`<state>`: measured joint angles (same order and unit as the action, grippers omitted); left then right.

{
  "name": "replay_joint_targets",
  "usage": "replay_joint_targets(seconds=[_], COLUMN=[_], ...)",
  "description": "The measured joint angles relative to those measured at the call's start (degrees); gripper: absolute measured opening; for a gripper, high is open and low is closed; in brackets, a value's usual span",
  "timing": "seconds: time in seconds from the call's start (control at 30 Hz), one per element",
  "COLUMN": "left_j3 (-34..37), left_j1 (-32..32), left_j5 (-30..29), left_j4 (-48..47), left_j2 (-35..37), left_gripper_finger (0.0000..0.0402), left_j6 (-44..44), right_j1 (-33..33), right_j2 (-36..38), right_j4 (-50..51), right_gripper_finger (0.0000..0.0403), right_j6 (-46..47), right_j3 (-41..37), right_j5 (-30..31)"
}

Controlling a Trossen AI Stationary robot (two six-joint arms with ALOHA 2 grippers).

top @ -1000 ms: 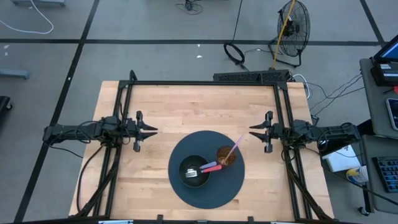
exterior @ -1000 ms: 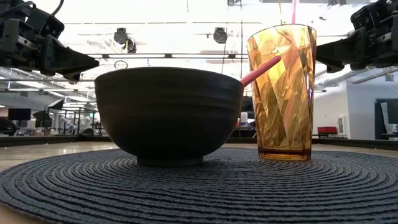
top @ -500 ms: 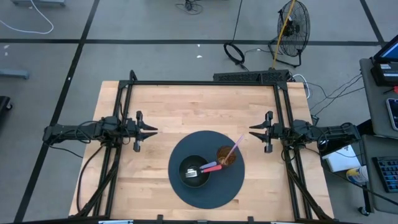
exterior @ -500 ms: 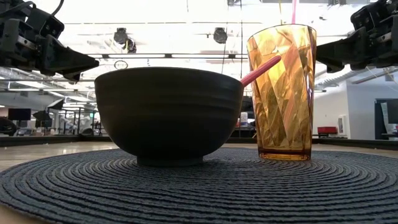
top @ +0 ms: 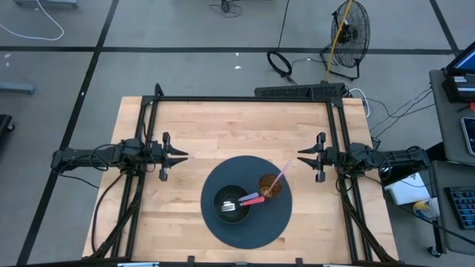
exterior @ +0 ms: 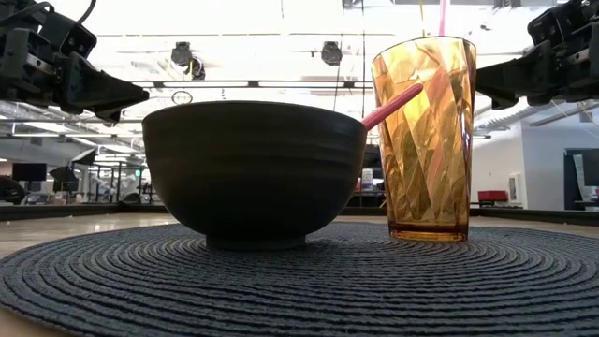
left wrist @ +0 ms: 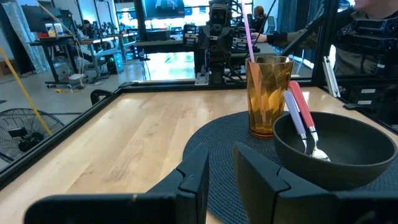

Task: Pick & Place Utensil
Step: Return to Home Position

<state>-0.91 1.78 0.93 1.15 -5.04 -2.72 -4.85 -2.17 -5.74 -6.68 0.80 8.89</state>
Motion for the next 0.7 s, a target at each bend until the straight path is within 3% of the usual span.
replay_joint_targets(seconds=[0.7], left_j3=[0.0], left_j1=[0.0], left_j5=[0.0], left_j4=[0.0], left_j2=[0.0], left_gripper_finger=[0.0076], left_j6=[0.0], right_j1=[0.0], right_j2=[0.0], right_j4=[0.0], right_gripper_finger=[0.0096], right_j6=[0.0], right_j3=[0.0], right_j5=[0.0])
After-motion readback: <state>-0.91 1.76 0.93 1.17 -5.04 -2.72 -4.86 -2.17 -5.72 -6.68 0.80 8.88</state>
